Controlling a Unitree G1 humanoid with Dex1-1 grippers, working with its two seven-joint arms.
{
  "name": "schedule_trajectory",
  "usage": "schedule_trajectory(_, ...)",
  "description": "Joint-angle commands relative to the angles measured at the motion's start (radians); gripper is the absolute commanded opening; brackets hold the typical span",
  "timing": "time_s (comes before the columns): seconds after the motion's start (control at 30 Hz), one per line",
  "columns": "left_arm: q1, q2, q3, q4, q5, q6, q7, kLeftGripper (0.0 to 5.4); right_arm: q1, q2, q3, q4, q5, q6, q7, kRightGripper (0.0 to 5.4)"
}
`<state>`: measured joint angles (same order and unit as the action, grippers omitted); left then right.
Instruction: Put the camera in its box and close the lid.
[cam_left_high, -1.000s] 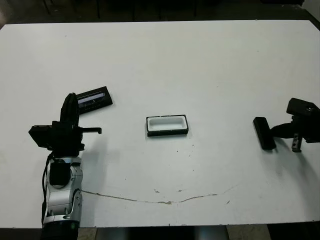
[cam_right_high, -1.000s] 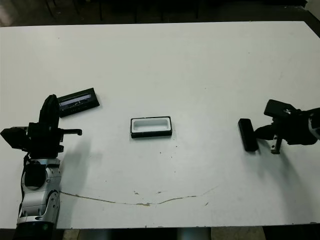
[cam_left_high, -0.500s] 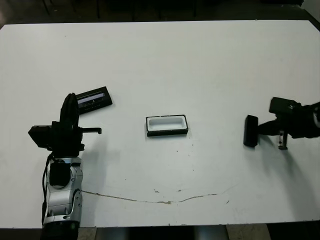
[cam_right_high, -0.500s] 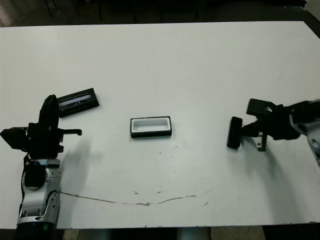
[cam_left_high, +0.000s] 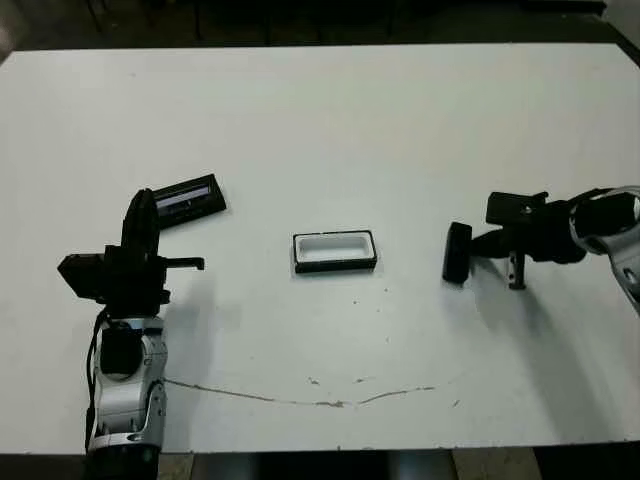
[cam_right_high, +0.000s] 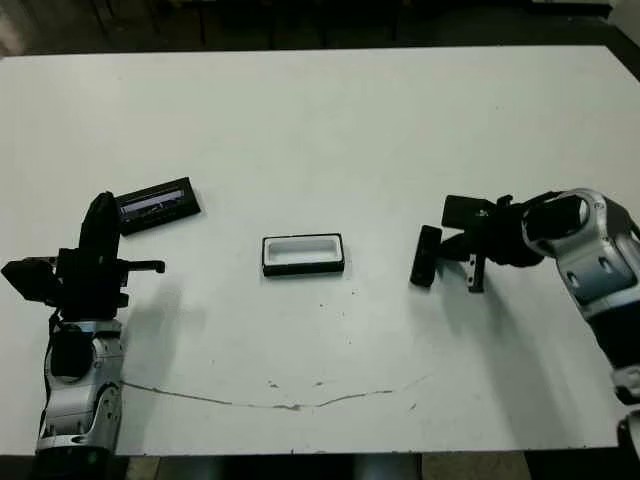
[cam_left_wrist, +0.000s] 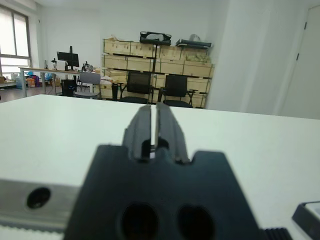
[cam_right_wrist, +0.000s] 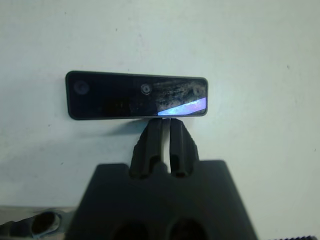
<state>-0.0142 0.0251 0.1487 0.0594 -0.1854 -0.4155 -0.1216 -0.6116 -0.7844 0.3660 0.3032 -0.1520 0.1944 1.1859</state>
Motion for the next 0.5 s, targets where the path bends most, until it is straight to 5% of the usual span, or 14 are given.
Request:
schedule_trajectory(0.03,0.013,0.003,0.000,0.016,0.005,0.003,-0.001,0.01,0.060,0.046,0.050,0.081,-0.040,-0.034,-0.024,0.00)
schedule_trajectory(0.17,0.011,0.005,0.001,0.022,0.014,-0.003,0.000,0.01,0.027,0.066,0.059,0.186,-0.066,-0.102,-0.056,0.00)
schedule_trajectory(0.5,0.015,-0.005,-0.003,0.000,-0.002,0.027,0.004,0.01,0.008,0.081,0.062,0.194,-0.073,-0.112,-0.046,0.00)
